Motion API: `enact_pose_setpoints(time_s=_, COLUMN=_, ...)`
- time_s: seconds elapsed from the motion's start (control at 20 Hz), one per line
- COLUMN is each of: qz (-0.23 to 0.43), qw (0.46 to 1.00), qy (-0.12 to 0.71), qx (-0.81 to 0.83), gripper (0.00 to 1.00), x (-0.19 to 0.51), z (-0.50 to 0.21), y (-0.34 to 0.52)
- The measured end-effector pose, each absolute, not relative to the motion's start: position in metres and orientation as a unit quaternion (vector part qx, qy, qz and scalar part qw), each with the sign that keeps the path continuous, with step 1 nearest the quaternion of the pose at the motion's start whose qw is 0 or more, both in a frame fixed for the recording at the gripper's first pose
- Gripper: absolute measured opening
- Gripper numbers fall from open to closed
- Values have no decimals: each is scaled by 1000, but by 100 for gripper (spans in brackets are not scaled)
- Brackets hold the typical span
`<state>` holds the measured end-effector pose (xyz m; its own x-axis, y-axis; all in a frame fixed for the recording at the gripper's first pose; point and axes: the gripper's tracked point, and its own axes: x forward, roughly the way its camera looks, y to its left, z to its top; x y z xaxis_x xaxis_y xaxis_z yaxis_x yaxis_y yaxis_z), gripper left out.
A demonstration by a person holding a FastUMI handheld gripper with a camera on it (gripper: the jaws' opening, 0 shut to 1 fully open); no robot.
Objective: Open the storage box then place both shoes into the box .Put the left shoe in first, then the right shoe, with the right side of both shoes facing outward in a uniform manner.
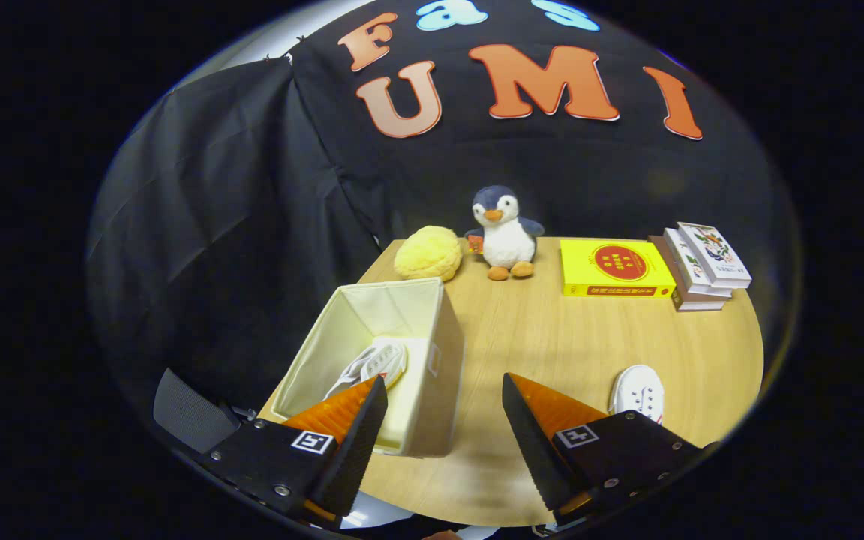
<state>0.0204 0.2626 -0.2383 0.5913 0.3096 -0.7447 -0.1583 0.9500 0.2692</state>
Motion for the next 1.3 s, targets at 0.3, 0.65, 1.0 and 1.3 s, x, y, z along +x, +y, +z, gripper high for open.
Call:
enact_pose_setpoints(time_s=0.3, qz=79, qw=910, qy=407, qx=31, gripper=96, x=4, z=-247, y=155)
enact_pose_setpoints(time_s=0.65, qz=34, qw=902, qy=430, qx=-15, gripper=97, x=-31, z=-289, y=59)
enact_pose_setpoints(time_s=1.0, qz=11, qw=859, qy=512, qx=-26, gripper=96, x=-75, z=-365, y=11)
enact_pose_setpoints(time_s=1.3, qz=22, qw=825, qy=562, qx=-42, gripper=87, x=-86, z=-417, y=0)
